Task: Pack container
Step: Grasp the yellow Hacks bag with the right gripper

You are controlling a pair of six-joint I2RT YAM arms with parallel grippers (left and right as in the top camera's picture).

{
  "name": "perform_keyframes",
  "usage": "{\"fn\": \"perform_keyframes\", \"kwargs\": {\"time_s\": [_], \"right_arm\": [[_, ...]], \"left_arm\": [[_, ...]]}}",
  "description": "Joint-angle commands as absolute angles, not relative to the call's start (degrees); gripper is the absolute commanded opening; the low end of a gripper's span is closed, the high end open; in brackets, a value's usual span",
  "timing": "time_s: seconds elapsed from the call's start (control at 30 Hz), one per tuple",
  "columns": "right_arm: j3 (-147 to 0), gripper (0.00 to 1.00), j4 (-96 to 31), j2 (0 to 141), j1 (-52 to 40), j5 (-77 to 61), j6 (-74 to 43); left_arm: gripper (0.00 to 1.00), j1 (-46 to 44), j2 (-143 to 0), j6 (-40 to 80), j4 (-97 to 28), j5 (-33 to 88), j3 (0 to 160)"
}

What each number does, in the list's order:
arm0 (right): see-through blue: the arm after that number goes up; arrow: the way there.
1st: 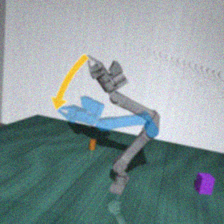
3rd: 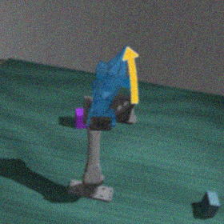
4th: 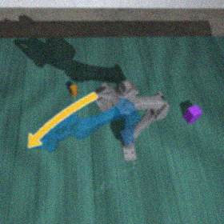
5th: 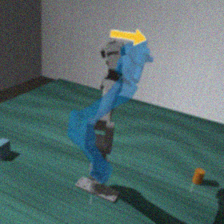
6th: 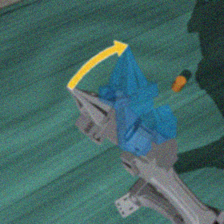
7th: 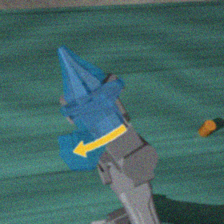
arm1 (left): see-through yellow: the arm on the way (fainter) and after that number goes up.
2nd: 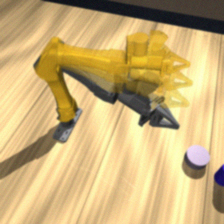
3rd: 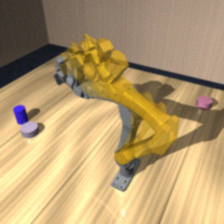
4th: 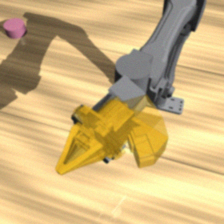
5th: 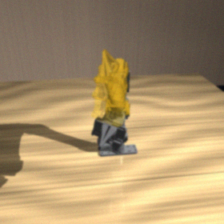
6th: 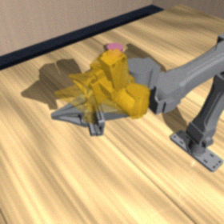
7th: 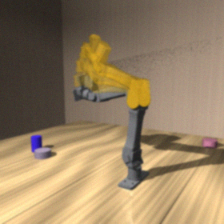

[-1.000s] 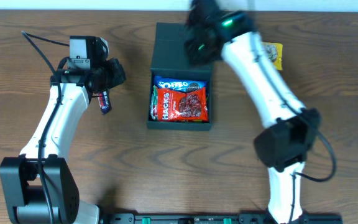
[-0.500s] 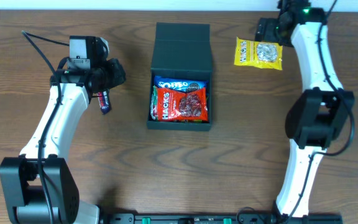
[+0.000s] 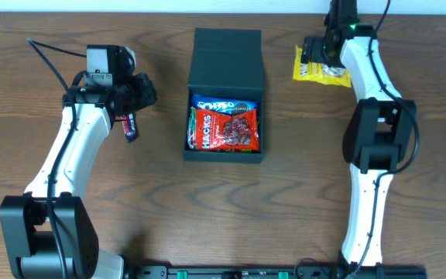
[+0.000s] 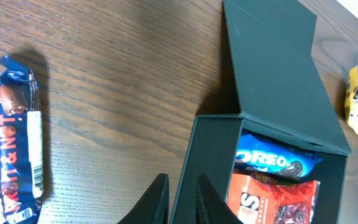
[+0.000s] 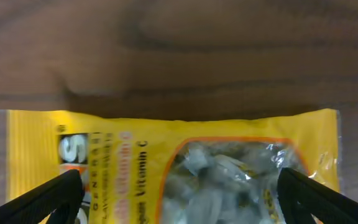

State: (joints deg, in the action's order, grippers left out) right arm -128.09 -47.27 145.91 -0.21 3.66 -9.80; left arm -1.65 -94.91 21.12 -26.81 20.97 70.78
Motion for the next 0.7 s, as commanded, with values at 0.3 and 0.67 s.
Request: {"fn": "perform_keyframes", "kwargs": {"time_s": [0.3, 0.67], "right_arm": [[-127.7, 0.25, -54.6, 149.6, -0.1, 3.0, -9.6], [-135.2, 0.02, -66.0, 149.1, -0.2, 3.0, -9.8]], "left_arm": [[0.16, -1.4, -93.6, 20.5, -27.2, 20.5, 71.8], [0.16, -1.4, -93.6, 20.5, -27.2, 20.3, 71.8]]}}
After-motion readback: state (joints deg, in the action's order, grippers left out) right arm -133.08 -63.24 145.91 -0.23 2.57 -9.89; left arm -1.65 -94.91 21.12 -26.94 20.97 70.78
